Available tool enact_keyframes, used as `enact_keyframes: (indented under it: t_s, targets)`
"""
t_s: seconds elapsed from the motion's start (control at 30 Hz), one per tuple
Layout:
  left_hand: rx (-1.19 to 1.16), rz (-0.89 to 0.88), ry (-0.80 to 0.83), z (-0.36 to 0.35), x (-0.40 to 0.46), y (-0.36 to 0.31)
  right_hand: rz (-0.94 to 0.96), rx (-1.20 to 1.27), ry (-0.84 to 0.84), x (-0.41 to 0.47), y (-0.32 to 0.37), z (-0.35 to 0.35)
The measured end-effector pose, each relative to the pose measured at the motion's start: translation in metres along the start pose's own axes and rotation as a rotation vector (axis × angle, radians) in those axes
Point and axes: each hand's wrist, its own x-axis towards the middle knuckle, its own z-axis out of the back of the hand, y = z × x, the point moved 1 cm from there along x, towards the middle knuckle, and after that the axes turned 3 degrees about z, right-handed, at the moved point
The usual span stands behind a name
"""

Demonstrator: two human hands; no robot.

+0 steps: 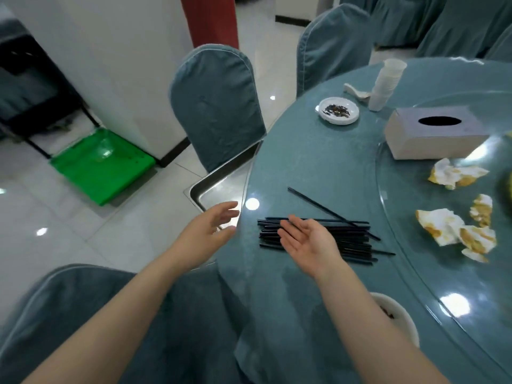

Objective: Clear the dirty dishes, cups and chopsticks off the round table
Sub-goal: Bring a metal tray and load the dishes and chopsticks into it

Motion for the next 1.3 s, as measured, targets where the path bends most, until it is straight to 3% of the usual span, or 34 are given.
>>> enact_keyframes:
  t_s: [0.17,0.33,0.5,0.7,1.03,1.3]
  targets:
    - [-0.152,-0.029,-0.16,0.056,-0.041,-0.002,0.021,-0.142,0.158,-0.016,-0.024,-0.055]
    - [-0.206,-0.019,-0.292,0.117,-0.094,0.021,0.158,-0.372,0.32,-0.038,-0.068,-0.123]
    - [-0.31,-0.005,-0.392,0.185,-0.154,0.058,0.3,-0.535,0.374,-0.07,-0.128,-0.177]
    - [-0.435,0.013,-0.436,0.248,-0.194,0.103,0.356,-0.568,0.367,-0.097,-0.188,-0.205]
    - [-0.602,0.074,-0.442,0.244,-0.191,0.131,0.363,-0.741,0.385,-0.105,-0.199,-0.199]
    - [-0.762,0.116,-0.337,0.239,-0.175,0.156,0.338,-0.766,0.266,-0.096,-0.201,-0.19]
